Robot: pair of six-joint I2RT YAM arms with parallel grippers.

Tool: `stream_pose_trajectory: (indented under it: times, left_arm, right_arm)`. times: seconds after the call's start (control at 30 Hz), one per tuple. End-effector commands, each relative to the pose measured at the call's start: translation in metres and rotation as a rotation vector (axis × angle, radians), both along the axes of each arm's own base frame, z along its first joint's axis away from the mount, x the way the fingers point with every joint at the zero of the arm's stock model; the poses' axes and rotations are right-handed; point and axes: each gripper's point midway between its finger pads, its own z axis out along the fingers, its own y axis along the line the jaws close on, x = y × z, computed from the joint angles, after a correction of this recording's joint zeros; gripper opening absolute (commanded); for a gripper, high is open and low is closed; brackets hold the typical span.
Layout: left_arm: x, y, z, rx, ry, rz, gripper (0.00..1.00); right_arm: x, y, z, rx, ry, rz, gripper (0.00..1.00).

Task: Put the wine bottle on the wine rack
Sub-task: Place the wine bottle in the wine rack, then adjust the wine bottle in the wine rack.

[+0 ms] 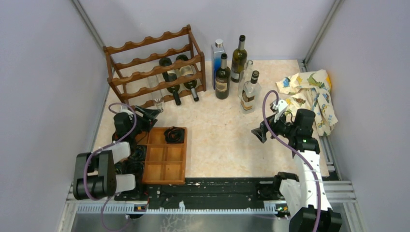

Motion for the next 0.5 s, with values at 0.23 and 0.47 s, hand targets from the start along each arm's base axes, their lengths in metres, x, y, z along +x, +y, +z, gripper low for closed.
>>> stream_pose_trajectory:
  times: [0.23, 0.47]
  left_arm:
    - [0.032, 0.0, 0.003, 0.008, -0.074, -0.034, 0.69]
    - [0.052, 0.007, 0.002, 0.019, -0.106, -0.006, 0.67]
  right_arm:
    - [0.003, -0.001, 0.014, -0.015, -0.064, 0.012, 0.98]
    - [0.003, -0.001, 0.013, -0.016, -0.062, 0.01, 0.98]
